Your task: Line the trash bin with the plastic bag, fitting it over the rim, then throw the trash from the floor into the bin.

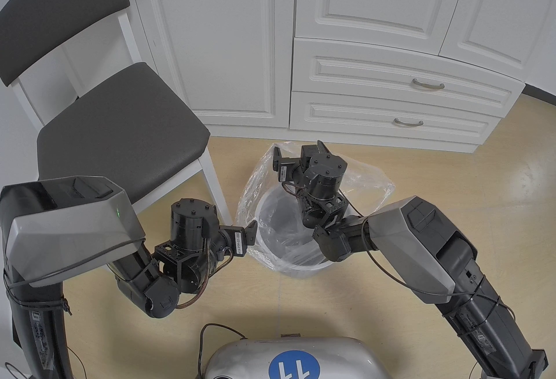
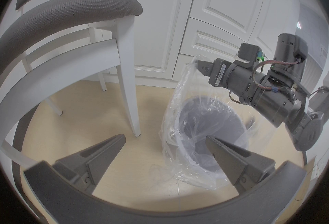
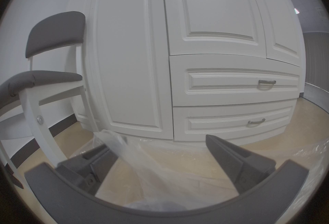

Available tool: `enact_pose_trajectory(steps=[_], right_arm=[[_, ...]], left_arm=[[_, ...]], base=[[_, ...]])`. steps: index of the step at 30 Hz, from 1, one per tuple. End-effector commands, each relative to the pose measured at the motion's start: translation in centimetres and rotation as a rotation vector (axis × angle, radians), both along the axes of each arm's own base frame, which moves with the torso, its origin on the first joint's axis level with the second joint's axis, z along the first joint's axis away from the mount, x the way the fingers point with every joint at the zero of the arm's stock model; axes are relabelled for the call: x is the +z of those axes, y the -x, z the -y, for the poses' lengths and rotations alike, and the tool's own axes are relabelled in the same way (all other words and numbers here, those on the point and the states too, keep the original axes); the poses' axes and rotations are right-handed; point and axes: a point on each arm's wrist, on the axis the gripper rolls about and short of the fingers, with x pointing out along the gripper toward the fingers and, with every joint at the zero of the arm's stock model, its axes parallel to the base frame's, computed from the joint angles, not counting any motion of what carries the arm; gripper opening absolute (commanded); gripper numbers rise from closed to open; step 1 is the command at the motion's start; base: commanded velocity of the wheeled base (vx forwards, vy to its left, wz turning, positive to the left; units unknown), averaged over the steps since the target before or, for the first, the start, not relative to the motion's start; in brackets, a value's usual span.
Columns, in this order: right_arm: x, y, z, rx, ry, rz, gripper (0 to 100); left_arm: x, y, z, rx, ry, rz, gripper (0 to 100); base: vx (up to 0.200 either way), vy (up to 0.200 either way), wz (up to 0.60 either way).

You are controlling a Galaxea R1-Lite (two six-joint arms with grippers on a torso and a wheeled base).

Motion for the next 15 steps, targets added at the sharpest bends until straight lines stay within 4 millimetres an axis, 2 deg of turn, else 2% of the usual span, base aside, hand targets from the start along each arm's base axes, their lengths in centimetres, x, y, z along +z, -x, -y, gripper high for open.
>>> enact_pose_trajectory(steps=[1,4,6,9,10,12,15], right_arm=[[1.9,3.7,0.3,0.112,0.071,-0.069,100],[2.1,6.4,1.9,0.186,0.149,-0.167,100],[2.1,7.6,3.3,0.192,0.182,-0.208,100],[2.4,8.4,4.7,0.177,0.202,-0.235,100],[2.8,8.7,6.1,0.156,0.207,-0.247,100],[3.6,9.4,7.6,0.138,0.212,-0.262,100],[4.6,10.4,8.8,0.127,0.217,-0.273,100]], left_arm=[[0.0,0.1,-0.1,-0.001,-0.002,0.001,100],[0.0,0.2,0.0,-0.004,-0.002,0.001,100],[-0.1,0.3,0.2,-0.009,-0.003,-0.001,100],[-0.1,0.4,0.3,-0.011,-0.004,-0.001,100],[-0.2,0.6,0.5,-0.018,-0.006,-0.005,100],[-0.3,0.8,0.6,-0.024,-0.007,-0.009,100],[-0.3,0.9,0.7,-0.027,-0.008,-0.01,100]], base=[[0.0,0.0,0.0],[0.0,0.0,0.0],[0.0,0.0,0.0],[0.0,0.0,0.0],[0.0,0.0,0.0],[0.0,0.0,0.0],[0.0,0.0,0.0]])
